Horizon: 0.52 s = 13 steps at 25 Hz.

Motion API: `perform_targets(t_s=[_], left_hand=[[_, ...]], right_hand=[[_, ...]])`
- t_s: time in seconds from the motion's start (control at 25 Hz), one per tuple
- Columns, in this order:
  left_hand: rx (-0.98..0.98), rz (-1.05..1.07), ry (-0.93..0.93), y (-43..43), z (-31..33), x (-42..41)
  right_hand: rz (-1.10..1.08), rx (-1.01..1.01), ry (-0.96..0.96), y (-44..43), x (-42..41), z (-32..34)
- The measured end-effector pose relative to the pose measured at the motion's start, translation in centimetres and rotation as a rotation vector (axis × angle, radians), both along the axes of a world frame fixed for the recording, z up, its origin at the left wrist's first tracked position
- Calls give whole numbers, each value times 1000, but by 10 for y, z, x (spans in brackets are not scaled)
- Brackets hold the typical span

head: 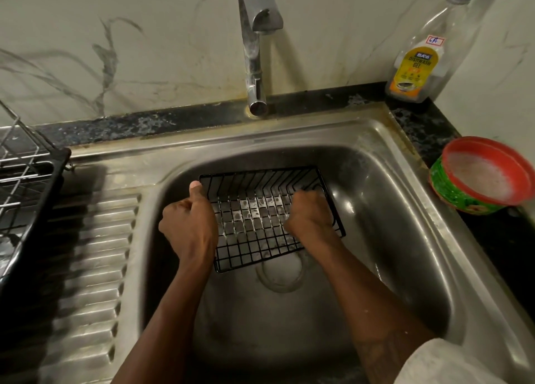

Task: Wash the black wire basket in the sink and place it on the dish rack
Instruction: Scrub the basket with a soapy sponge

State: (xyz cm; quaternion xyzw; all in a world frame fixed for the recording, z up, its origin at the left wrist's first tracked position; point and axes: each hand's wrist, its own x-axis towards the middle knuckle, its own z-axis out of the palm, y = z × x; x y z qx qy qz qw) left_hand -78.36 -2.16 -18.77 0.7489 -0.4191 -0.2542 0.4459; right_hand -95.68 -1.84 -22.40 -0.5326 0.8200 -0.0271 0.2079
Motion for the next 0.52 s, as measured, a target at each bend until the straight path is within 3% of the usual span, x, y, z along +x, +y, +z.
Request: perform_targets(t_s=[0.2,0.28,0.36,0.52], left_hand=[[-1,-4,-2,-1,-2,1],[-6,1,-2,0,-1,-2],[-10,-6,-20,0,0,-2],[-9,-21,-23,1,1,-1]], right_hand=[[181,56,-464,-1,70,13],[296,32,-523,3,81,18],[257,27,-502,-1,72,12],[-116,20,-242,-13,12,-8]])
